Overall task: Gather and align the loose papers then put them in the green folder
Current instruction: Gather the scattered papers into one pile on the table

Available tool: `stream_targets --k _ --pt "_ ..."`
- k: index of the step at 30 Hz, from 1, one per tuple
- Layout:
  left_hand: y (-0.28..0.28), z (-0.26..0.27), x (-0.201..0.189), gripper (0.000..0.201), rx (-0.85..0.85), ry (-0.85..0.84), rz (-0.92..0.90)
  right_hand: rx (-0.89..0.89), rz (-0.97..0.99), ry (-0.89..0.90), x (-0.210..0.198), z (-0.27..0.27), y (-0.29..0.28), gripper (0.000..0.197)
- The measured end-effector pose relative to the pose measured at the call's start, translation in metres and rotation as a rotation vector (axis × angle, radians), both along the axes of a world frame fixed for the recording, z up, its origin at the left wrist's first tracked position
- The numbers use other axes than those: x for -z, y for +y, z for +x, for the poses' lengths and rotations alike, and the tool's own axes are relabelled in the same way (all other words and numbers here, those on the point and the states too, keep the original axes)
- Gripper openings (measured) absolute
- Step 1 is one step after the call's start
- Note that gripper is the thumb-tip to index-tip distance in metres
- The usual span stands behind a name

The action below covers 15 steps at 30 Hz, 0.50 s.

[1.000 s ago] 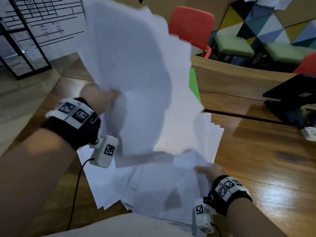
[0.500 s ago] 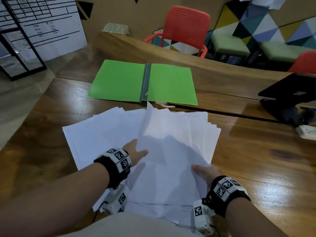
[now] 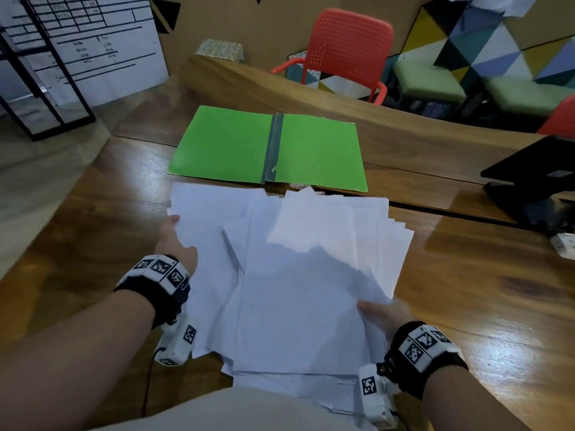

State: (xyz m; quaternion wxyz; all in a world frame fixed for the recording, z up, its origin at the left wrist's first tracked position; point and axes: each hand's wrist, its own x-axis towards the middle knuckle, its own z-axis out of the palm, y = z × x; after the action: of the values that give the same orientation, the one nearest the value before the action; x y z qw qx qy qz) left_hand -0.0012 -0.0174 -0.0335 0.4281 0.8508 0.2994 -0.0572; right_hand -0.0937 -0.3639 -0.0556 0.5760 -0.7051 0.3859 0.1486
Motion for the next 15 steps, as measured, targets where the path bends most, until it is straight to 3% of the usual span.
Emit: stream_targets --k 3,6,9,15 --pt "0.001 -0.001 0.003 0.062 0.098 -0.024 -0.051 0.011 0.009 -0.055 -0.004 0.002 -0.003 0.028" --pt "0.002 0.004 0.004 0.066 0.206 0.06 -0.085 0.021 -0.016 -0.047 0.006 0.008 -0.011 0.054" --pt "0.0 0.004 0.005 0.071 0.286 0.136 -0.129 0.017 -0.015 0.001 0.017 0.012 -0.015 0.062" --pt "-0.028 -0.006 0.007 0.073 0.227 0.137 -0.2 -0.155 -0.053 0.021 0.014 0.031 0.034 0.077"
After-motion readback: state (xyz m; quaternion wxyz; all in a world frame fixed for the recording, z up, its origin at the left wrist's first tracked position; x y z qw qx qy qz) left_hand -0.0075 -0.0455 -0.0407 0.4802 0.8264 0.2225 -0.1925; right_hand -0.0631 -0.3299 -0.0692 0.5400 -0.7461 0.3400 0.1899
